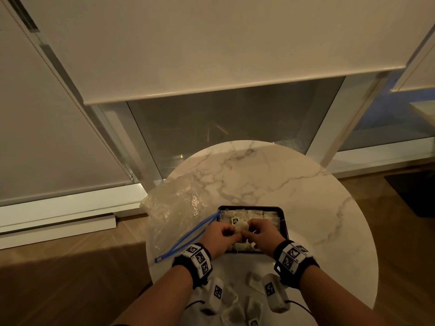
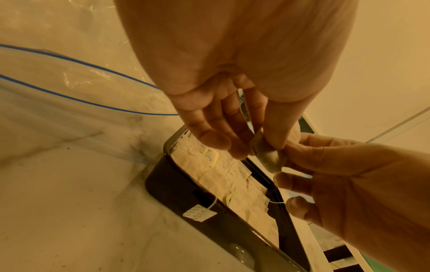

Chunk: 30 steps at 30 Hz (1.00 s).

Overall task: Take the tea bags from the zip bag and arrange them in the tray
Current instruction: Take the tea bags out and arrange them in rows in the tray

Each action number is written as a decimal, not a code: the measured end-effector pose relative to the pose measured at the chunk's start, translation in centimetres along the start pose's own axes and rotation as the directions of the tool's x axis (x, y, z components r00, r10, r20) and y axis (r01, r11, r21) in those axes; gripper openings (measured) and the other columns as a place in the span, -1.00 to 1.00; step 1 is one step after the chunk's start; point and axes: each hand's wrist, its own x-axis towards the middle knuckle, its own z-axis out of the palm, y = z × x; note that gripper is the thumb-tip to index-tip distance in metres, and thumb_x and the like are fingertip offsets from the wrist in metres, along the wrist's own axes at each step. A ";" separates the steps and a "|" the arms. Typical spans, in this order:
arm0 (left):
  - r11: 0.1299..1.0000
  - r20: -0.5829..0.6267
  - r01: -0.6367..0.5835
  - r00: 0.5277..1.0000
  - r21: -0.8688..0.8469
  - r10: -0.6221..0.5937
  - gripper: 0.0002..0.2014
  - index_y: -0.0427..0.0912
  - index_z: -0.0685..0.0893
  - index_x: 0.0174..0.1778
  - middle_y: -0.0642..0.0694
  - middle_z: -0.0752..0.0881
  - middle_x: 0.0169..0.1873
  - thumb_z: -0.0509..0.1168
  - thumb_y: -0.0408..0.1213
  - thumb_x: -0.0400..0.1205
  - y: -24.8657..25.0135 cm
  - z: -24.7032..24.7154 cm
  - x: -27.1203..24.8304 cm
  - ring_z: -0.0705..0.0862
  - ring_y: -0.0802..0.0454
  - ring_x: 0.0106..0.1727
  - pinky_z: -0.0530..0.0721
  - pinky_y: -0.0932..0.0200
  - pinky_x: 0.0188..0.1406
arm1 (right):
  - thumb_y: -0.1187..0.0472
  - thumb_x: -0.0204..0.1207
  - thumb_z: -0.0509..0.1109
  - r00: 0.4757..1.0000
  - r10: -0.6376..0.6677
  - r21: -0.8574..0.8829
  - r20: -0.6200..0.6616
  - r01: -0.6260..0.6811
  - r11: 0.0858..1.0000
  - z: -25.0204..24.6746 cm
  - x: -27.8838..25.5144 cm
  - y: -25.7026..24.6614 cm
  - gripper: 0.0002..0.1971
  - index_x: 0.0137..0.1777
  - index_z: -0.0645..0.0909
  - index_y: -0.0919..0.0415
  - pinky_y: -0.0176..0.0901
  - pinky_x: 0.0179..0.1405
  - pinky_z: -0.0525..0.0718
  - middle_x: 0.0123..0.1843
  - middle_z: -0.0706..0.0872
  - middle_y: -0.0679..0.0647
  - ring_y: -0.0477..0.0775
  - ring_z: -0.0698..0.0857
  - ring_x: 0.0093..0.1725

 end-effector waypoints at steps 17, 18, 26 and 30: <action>0.986 -0.255 0.102 0.965 0.134 -0.065 -0.88 0.01 0.80 -0.14 0.05 0.81 -0.22 0.57 -0.27 0.49 -2.2 -1.7 0.8 0.77 0.15 -0.15 0.75 0.36 -0.12 | 0.22 0.54 0.50 0.984 0.120 -0.007 -0.135 -0.122 0.993 -0.5 1.3 0.6 -0.84 -0.25 0.65 0.21 -0.18 -0.39 0.73 -0.23 0.77 0.21 0.03 0.70 -0.34; 0.981 -0.258 0.115 0.963 0.155 -0.072 -0.87 0.01 0.79 -0.13 0.05 0.80 -0.23 0.58 -0.25 0.48 -2.5 -1.8 0.8 0.77 0.15 -0.16 0.76 0.32 -0.11 | 0.23 0.54 0.49 0.980 0.136 -0.005 -0.144 -0.138 0.990 -0.6 1.4 0.8 -0.85 -0.23 0.65 0.25 -0.15 -0.39 0.74 -0.22 0.78 0.24 0.04 0.70 -0.35; 0.912 -0.145 0.137 0.986 0.388 -0.087 -0.66 0.01 0.76 0.11 0.07 0.58 0.10 0.61 -0.07 0.45 -4.0 -1.7 0.1 0.62 0.12 0.07 0.64 0.24 0.12 | 0.22 0.52 0.53 0.972 0.197 -0.031 -0.128 -0.203 0.979 -0.4 1.8 1.7 -0.77 -0.33 0.60 0.17 -0.07 -0.27 0.81 -0.30 0.73 0.13 0.06 0.72 -0.32; 0.895 -0.137 0.149 0.986 0.420 -0.100 -0.53 -0.04 0.70 0.29 0.00 0.55 0.23 0.59 -0.08 0.47 -4.4 -1.7 -0.1 0.62 0.05 0.22 0.61 0.23 0.27 | 0.15 0.47 0.56 0.977 0.196 -0.113 -0.081 -0.205 0.972 0.4 2.3 1.4 -0.80 -0.31 0.62 0.08 0.10 -0.15 0.82 -0.31 0.74 0.04 0.05 0.76 -0.29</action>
